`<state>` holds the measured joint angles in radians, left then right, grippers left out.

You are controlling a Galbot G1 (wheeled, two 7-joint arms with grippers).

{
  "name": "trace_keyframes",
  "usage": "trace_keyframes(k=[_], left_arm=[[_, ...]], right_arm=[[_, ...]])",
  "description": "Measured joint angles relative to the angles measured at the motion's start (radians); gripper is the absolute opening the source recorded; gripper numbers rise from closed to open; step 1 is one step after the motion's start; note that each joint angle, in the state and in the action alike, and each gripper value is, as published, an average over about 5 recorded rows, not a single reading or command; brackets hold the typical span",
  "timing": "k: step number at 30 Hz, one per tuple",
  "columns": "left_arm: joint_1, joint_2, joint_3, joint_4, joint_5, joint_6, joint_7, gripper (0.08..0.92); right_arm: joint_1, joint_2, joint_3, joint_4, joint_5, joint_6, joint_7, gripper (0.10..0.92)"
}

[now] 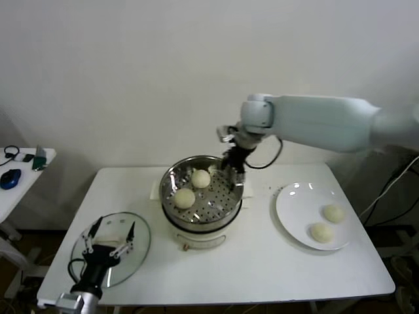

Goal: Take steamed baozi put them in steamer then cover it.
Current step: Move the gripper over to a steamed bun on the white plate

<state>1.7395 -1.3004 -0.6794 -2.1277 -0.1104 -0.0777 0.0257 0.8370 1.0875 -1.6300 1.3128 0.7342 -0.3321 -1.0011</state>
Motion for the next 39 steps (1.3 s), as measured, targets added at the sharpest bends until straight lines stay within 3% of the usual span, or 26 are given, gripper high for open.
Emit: trace_keyframes(k=[8,17,29,39], left_arm=[[-0.017,-0.01,0.0,0.004,0.007,0.014,-0.001,0.823],[-0.029,-0.027,0.005,0.001,0.031,0.034,-0.001,0.823],[-0.028,-0.038,0.002,0.006,0.057,0.049,-0.004,0.823],[-0.024,-0.046,0.002,0.015,0.074,0.05,-0.004,0.823]], right_arm=[[-0.013,-0.263,-0.006,0.087,-0.166,0.03,-0.033,0.823],[-0.228,-0.464,0.144,0.05,-0.393,0.078,-0.069,0.823],[-0.558,-0.522,0.406,-0.069,-0.596,0.129,-0.093,0.823],[-0.704,-0.492,0.533,-0.168,-0.677,0.156,-0.098,0.823]])
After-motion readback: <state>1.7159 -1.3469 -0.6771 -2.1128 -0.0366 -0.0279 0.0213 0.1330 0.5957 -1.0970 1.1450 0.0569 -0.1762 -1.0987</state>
